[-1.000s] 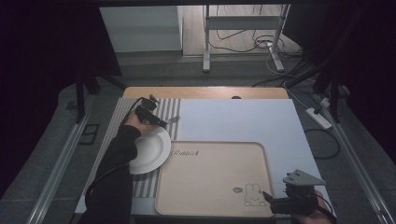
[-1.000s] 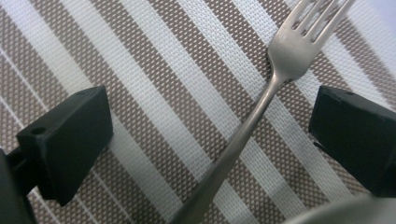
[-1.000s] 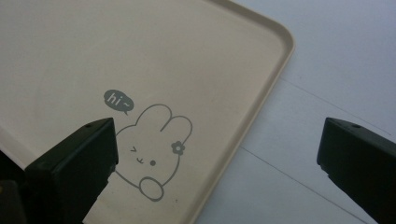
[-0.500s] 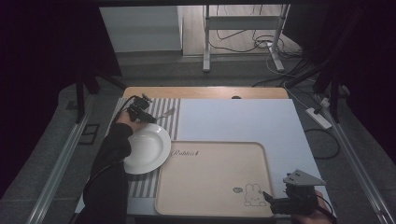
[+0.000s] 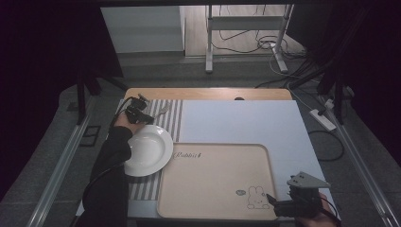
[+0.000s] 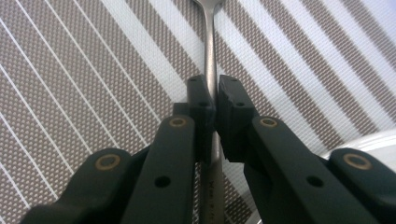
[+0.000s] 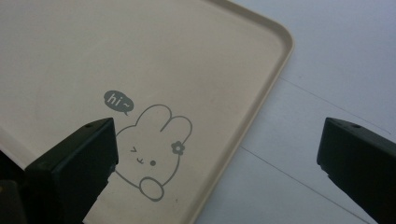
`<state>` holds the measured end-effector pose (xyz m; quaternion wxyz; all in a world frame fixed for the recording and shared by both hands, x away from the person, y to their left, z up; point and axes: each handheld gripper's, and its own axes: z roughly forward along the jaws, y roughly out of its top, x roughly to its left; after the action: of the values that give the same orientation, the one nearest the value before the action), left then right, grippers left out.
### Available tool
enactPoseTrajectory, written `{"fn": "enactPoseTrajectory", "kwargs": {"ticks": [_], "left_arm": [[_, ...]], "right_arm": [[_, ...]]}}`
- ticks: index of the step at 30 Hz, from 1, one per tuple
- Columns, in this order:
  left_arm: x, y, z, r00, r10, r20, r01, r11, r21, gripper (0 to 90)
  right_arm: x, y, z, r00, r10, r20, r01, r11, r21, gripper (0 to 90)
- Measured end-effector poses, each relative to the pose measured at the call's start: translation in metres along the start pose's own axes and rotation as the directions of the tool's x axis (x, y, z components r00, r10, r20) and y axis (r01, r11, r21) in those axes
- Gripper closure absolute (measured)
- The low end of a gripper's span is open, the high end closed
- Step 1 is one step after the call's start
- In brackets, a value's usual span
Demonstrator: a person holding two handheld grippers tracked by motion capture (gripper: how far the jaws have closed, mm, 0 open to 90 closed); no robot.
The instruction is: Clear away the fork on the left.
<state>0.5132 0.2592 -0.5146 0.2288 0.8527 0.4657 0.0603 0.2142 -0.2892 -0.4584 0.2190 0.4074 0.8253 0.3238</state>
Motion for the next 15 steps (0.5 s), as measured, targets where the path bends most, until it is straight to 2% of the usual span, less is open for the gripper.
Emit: {"fn": "enactPoseTrajectory", "kwargs": {"ticks": [5, 15], "left_arm": [[-0.006, 0.009, -0.005, 0.9998, 0.018, 0.009, -0.018, 0.9996, -0.021, 84.0], [-0.036, 0.025, 0.006, 0.997, 0.054, 0.056, -0.052, 0.9982, -0.028, 83.9]], "right_arm": [[0.0, 0.0, 0.0, 1.0, -0.002, 0.0, 0.002, 1.0, 0.0, 0.0], [0.0, 0.0, 0.0, 1.0, -0.003, -0.001, 0.003, 1.0, -0.002, 0.0]]}}
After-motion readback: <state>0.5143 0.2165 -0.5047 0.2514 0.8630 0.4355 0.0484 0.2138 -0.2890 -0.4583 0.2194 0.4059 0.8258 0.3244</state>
